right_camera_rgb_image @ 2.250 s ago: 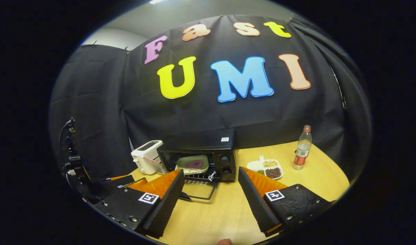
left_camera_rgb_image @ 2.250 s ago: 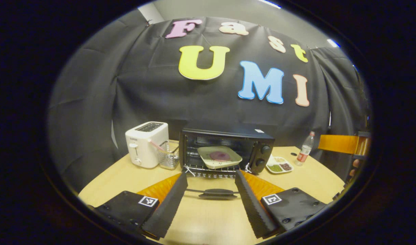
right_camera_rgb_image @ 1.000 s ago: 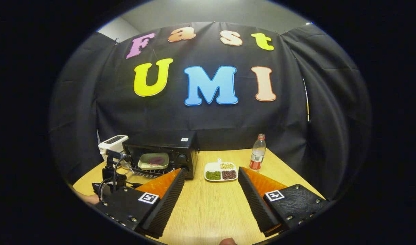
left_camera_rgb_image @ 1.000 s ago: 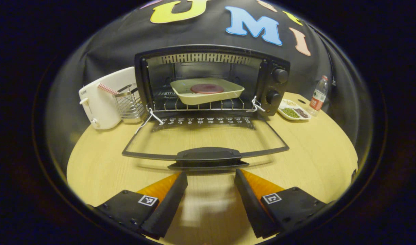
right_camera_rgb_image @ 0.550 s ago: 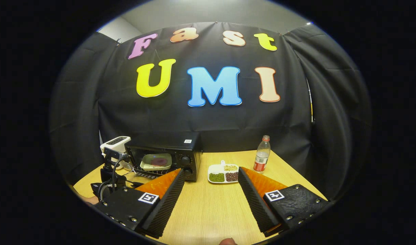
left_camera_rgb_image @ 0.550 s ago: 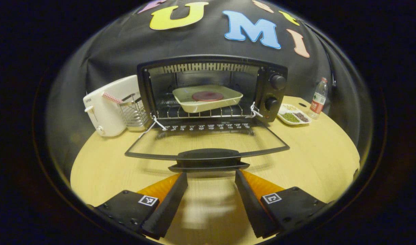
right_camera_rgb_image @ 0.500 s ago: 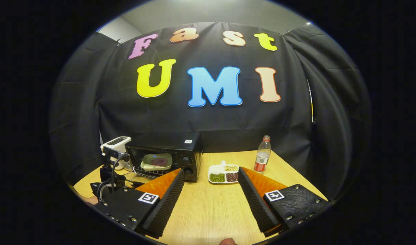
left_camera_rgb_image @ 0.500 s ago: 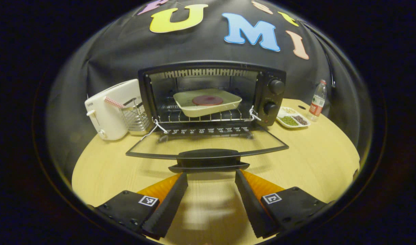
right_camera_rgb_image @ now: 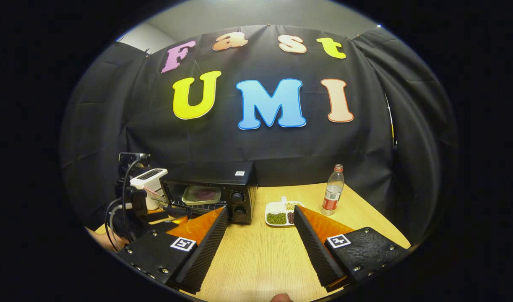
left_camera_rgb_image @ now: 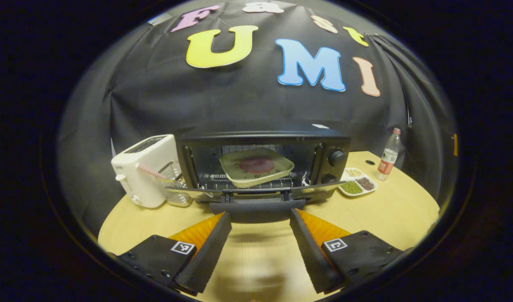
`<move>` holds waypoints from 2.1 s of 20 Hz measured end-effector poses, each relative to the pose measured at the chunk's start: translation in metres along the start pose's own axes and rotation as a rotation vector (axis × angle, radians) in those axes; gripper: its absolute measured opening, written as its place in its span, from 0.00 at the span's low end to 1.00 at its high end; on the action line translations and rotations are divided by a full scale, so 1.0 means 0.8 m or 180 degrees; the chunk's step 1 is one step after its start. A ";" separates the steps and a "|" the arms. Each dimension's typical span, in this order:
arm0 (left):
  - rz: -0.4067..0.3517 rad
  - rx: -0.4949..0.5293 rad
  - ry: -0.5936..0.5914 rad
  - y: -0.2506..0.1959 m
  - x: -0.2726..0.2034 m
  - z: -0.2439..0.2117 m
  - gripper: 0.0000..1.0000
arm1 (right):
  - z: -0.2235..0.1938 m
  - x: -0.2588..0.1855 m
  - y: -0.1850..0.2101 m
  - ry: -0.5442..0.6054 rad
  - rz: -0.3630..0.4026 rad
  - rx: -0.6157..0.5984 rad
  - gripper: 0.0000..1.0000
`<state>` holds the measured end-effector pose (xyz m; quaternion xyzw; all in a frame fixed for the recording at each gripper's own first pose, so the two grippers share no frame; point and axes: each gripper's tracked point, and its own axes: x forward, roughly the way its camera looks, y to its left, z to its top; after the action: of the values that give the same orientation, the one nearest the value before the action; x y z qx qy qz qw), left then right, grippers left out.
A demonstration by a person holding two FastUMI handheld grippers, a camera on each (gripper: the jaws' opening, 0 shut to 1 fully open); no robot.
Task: Open the electric oven with the left hand, put the food in, and close the electric oven.
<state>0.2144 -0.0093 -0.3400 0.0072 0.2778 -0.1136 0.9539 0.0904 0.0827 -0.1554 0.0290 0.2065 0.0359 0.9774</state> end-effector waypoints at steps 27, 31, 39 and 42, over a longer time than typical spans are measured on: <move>0.0438 -0.0056 -0.1575 -0.072 -0.370 0.196 0.99 | 0.094 -0.141 -0.069 -0.0894 0.0174 -0.0195 0.98; 0.0528 -0.0032 -0.1617 -0.057 -0.426 0.183 0.99 | 0.102 -0.164 -0.043 -0.1029 0.0272 -0.0133 0.97; 0.0524 0.0003 -0.1662 -0.020 -0.488 0.168 0.99 | 0.113 -0.188 -0.008 -0.1139 0.0244 0.0089 0.98; 0.0533 0.0006 -0.1700 -0.009 -0.500 0.169 0.99 | 0.112 -0.195 0.003 -0.1134 0.0242 0.0055 0.98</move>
<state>-0.0437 0.0584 -0.0123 0.0009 0.0150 -0.0325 0.9994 -0.0154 0.0683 -0.0110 0.0511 0.0293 0.0653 0.9961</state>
